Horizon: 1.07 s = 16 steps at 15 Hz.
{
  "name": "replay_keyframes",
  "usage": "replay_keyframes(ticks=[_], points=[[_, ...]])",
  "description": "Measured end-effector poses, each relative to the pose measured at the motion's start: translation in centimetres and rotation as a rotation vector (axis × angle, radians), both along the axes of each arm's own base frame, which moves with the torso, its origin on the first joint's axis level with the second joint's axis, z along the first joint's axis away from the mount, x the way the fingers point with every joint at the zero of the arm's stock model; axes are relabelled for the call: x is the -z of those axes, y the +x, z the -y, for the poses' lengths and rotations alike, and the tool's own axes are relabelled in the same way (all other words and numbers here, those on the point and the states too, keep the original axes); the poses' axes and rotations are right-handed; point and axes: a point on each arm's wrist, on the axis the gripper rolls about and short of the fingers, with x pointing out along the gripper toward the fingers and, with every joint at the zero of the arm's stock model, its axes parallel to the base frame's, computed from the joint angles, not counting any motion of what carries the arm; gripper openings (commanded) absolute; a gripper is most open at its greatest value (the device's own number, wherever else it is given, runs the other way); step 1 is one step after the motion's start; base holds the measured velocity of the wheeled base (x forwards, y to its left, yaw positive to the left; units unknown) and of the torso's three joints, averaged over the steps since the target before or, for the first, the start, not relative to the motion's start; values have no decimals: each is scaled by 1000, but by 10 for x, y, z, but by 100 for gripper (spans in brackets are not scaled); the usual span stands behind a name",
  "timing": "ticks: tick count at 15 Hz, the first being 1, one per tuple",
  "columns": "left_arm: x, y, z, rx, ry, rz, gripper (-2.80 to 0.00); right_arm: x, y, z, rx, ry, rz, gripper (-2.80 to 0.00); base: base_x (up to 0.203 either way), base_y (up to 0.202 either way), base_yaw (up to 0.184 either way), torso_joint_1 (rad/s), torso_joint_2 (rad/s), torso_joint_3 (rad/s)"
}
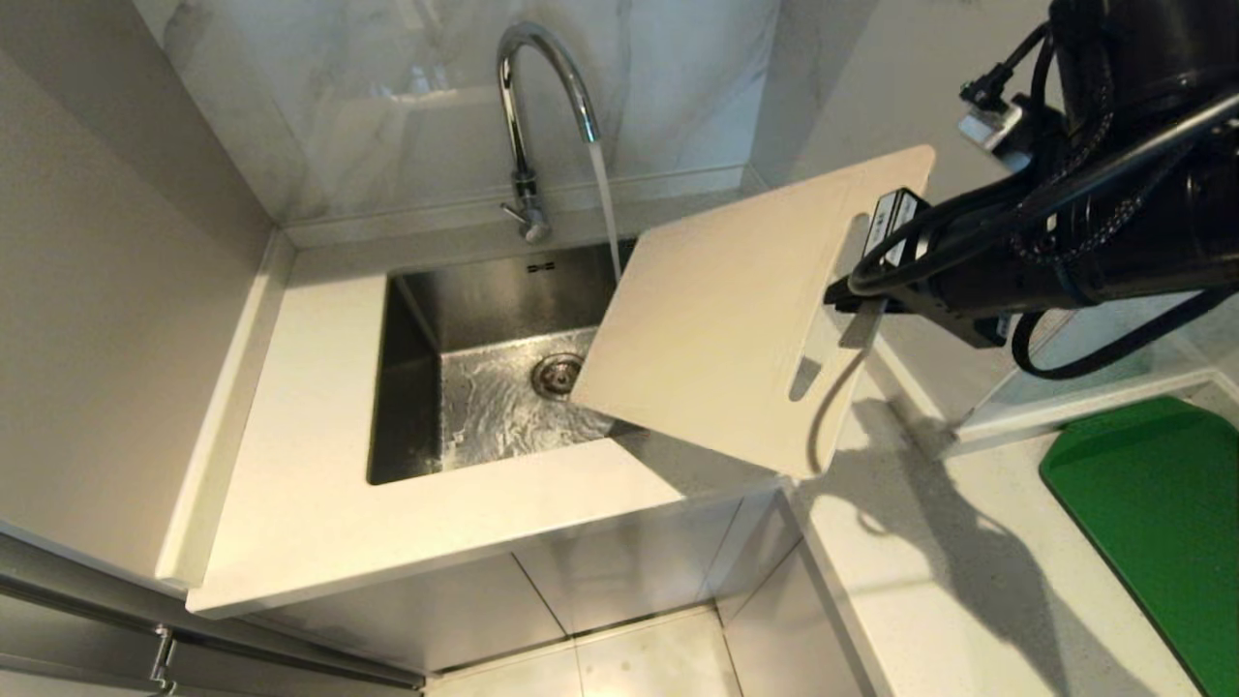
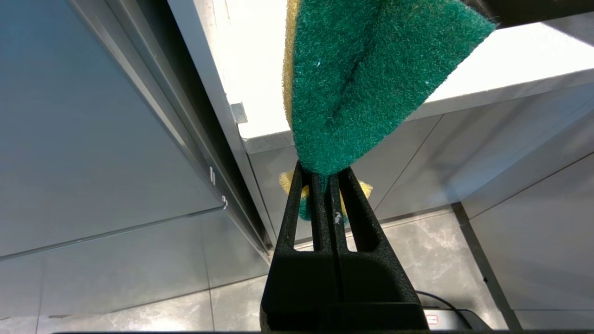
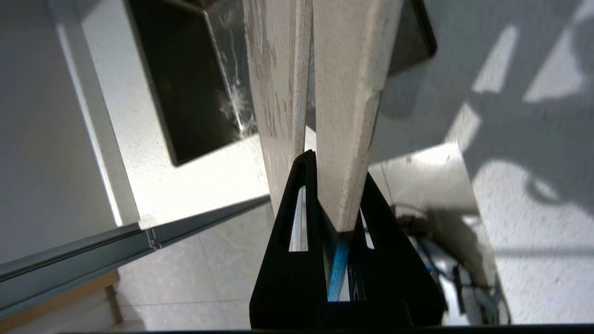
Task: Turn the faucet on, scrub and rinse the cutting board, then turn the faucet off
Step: Pick up the cutting board
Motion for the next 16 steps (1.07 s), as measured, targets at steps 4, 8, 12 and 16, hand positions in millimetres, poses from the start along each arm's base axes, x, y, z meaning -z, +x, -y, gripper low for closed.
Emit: replay_keyframes(ticks=[4,8,12,16], points=[[0,0,0,0,0,0,-280,-34,1,5,-22,-118,171,-280,0,0,0,0,0,0],[0,0,0,0,0,0,-280,-49,10,12,-13,-335,334,-280,0,0,0,0,0,0],[0,0,0,0,0,0,-280,-50,18,22,30,-340,332,-280,0,0,0,0,0,0],[0,0,0,0,0,0,-280,-60,20,25,91,-210,326,-280,0,0,0,0,0,0]])
